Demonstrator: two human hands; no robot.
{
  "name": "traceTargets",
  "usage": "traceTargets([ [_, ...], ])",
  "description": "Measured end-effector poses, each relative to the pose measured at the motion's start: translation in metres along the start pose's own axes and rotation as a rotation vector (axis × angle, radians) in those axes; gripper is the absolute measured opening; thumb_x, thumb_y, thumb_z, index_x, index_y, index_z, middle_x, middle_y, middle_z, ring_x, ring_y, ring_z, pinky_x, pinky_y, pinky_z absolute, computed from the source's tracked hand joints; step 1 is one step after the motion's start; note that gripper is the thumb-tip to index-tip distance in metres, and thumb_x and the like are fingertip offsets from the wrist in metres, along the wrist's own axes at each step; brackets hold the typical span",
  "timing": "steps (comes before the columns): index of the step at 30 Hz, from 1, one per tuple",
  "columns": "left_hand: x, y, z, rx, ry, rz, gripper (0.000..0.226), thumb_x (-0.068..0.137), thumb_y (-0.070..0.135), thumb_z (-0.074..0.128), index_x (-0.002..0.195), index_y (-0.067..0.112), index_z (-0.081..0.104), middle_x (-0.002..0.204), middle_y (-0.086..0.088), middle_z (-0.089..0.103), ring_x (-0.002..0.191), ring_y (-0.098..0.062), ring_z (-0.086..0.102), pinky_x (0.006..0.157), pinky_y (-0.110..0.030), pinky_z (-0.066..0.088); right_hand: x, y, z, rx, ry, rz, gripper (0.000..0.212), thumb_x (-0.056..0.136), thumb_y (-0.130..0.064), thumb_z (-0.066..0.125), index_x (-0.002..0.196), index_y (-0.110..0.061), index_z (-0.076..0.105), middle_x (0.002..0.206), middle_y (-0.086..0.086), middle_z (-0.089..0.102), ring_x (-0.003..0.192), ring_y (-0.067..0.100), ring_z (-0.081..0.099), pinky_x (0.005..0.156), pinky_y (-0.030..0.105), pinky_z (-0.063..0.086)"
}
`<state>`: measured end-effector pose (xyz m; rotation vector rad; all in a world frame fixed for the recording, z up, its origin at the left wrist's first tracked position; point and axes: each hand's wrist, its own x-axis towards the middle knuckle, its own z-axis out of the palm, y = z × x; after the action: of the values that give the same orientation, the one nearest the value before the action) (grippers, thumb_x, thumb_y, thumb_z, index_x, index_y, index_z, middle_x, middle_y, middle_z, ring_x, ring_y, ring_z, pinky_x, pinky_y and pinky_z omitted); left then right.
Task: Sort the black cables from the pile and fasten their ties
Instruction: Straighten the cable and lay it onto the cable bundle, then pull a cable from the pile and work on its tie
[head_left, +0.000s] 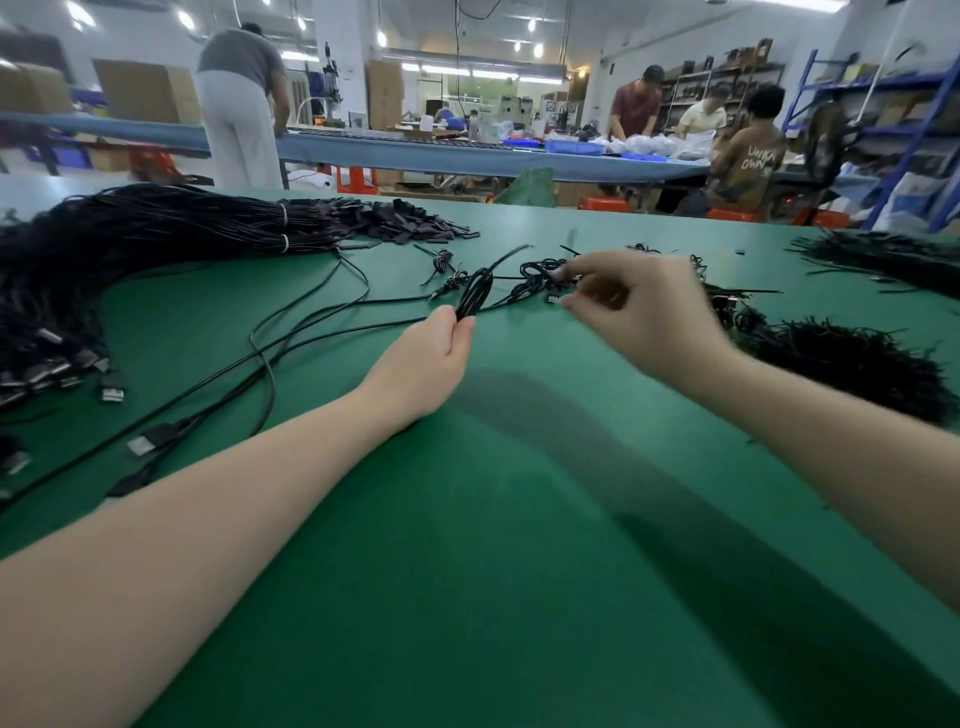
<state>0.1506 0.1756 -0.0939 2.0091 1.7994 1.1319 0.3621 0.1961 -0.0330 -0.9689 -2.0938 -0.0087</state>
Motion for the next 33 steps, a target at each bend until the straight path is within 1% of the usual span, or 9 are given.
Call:
traceTargets([
  [3,0.0,0.001,-0.001,0.021,-0.02,0.006,0.033,0.103,0.037,0.032,0.083,0.01,0.036,0.076,-0.012,0.053,0.066,-0.029,0.045,0.061,-0.042,0.036,-0.003,-0.025,0.046,0.118,0.007,-0.073,0.009,0.086,-0.017,0.069,0.091,-0.015,0.076,0.077,-0.009,0.069,0.064,0.004,0.058,0.069,0.023,0.052],
  [7,0.0,0.0,0.002,0.141,-0.059,-0.001,0.03,0.102,0.038,0.032,0.08,0.019,0.032,0.08,-0.006,0.048,0.072,-0.03,0.046,0.061,-0.037,0.029,-0.009,-0.024,0.078,0.298,0.118,0.038,0.007,0.085,-0.013,0.069,0.088,-0.012,0.075,0.079,-0.008,0.071,0.071,0.002,0.06,0.068,0.014,0.048],
  [11,0.002,-0.001,0.006,0.196,-0.085,0.028,0.029,0.102,0.04,0.031,0.088,0.015,0.036,0.085,-0.005,0.049,0.076,-0.029,0.046,0.064,-0.038,0.033,-0.013,-0.014,0.084,0.457,0.132,0.13,0.008,0.084,-0.012,0.071,0.085,-0.02,0.07,0.078,-0.014,0.07,0.075,-0.003,0.067,0.067,0.013,0.05],
  [16,0.003,-0.002,0.008,0.196,-0.053,0.012,0.033,0.103,0.039,0.031,0.073,0.024,0.027,0.075,-0.002,0.047,0.07,-0.031,0.047,0.059,-0.037,0.03,-0.013,-0.011,0.087,0.39,0.067,0.117,0.015,0.091,-0.026,0.063,0.08,-0.023,0.073,0.068,-0.016,0.062,0.061,0.001,0.052,0.052,0.011,0.034],
  [21,0.002,-0.002,0.007,0.191,-0.074,0.019,0.031,0.102,0.041,0.03,0.08,0.021,0.033,0.081,-0.004,0.052,0.072,-0.032,0.05,0.062,-0.039,0.037,-0.013,-0.011,0.085,0.351,0.094,0.087,0.014,0.09,-0.024,0.064,0.079,-0.019,0.072,0.071,-0.012,0.055,0.067,0.003,0.05,0.058,0.011,0.034],
  [26,0.002,-0.003,0.007,0.221,-0.071,0.011,0.033,0.102,0.04,0.027,0.073,0.024,0.029,0.073,0.003,0.048,0.064,-0.022,0.048,0.055,-0.036,0.029,-0.015,-0.014,0.083,0.34,0.104,0.083,0.011,0.089,-0.022,0.066,0.081,-0.018,0.073,0.069,-0.015,0.055,0.067,0.006,0.052,0.059,0.01,0.035],
  [28,0.001,-0.002,0.007,0.214,-0.071,0.014,0.033,0.102,0.04,0.029,0.075,0.022,0.032,0.072,0.003,0.048,0.065,-0.024,0.049,0.055,-0.037,0.03,-0.016,-0.014,0.083,0.364,0.12,0.096,0.01,0.088,-0.021,0.067,0.081,-0.019,0.074,0.068,-0.017,0.056,0.065,0.004,0.051,0.059,0.01,0.036],
  [30,0.001,-0.002,0.006,0.195,-0.083,0.009,0.033,0.102,0.042,0.029,0.082,0.017,0.037,0.075,0.001,0.05,0.071,-0.028,0.051,0.059,-0.039,0.035,-0.016,-0.014,0.083,0.406,0.116,0.114,0.01,0.088,-0.021,0.067,0.082,-0.019,0.075,0.067,-0.019,0.056,0.063,0.002,0.05,0.058,0.01,0.035],
  [33,0.0,0.0,0.003,0.157,-0.119,0.009,0.037,0.101,0.046,0.028,0.101,0.015,0.049,0.096,-0.005,0.061,0.088,-0.03,0.056,0.077,-0.043,0.046,-0.016,-0.016,0.083,0.48,0.089,0.124,0.009,0.088,-0.02,0.067,0.086,-0.02,0.076,0.071,-0.018,0.058,0.064,0.0,0.05,0.056,0.01,0.035],
])
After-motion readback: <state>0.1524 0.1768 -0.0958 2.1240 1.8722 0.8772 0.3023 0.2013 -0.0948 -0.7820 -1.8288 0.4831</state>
